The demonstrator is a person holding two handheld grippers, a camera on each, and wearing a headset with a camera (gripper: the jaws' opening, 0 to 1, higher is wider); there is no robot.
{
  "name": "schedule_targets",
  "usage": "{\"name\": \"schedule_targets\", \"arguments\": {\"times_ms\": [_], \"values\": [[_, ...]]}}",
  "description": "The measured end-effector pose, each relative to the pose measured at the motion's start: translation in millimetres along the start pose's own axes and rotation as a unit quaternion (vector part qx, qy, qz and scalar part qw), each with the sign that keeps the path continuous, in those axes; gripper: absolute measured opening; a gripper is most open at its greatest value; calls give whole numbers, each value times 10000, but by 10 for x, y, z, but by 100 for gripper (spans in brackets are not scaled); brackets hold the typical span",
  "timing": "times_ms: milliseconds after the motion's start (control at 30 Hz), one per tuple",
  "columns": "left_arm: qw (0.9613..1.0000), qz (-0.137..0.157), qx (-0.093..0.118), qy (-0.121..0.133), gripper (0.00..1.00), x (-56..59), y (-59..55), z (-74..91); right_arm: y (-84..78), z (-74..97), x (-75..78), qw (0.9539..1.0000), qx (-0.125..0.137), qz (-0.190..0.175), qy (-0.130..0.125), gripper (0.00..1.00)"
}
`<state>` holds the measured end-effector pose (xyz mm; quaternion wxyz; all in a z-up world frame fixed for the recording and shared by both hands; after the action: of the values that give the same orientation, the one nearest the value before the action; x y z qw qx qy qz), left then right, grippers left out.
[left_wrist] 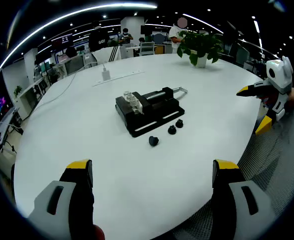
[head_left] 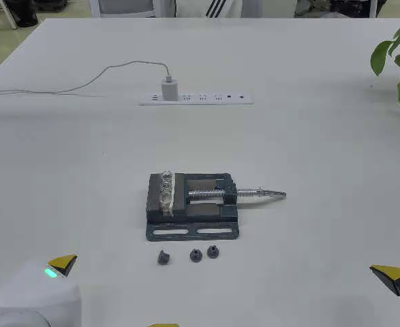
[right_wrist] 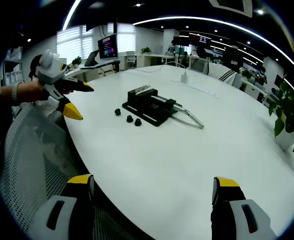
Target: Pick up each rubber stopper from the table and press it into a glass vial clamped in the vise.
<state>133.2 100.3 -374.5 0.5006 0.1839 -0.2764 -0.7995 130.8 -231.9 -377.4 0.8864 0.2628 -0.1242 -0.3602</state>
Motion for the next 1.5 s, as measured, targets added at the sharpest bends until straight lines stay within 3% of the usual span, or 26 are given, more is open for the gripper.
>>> {"name": "schedule_targets", "arguments": {"times_ms": [667,1133,1233,1367,1500], "values": [[9999,39,60,78,99,-129,29,4,-9,-12,-14,9999,-84,80,33,94],[9993,-356,-138,-54,99,-200,57,-12,5,6,-8,9999,-12,104,-12,92],[9982,-549,-182,-128,95,-224,101,-29,5,10,-4,10000,8,88,-28,92],[9964,-799,-57,-263,91,-246,193,-63,6,10,-8,9999,6,115,-46,91],[9942,-928,-88,-538,76,-262,276,-100,8,8,-14,9999,3,127,-50,91]]}}
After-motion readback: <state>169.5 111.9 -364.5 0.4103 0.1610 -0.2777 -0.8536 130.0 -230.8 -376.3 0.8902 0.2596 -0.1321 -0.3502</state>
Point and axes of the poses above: the centre of the closed fingertips' face, and the gripper's own axes: z roughly backward along the fingers, x roughly to its right, y roughly out of its top, the point moved 10 cm from there along z, roughly backward along the fingers, and after that the axes turned 13 degrees about -x, right-handed, at the moved point
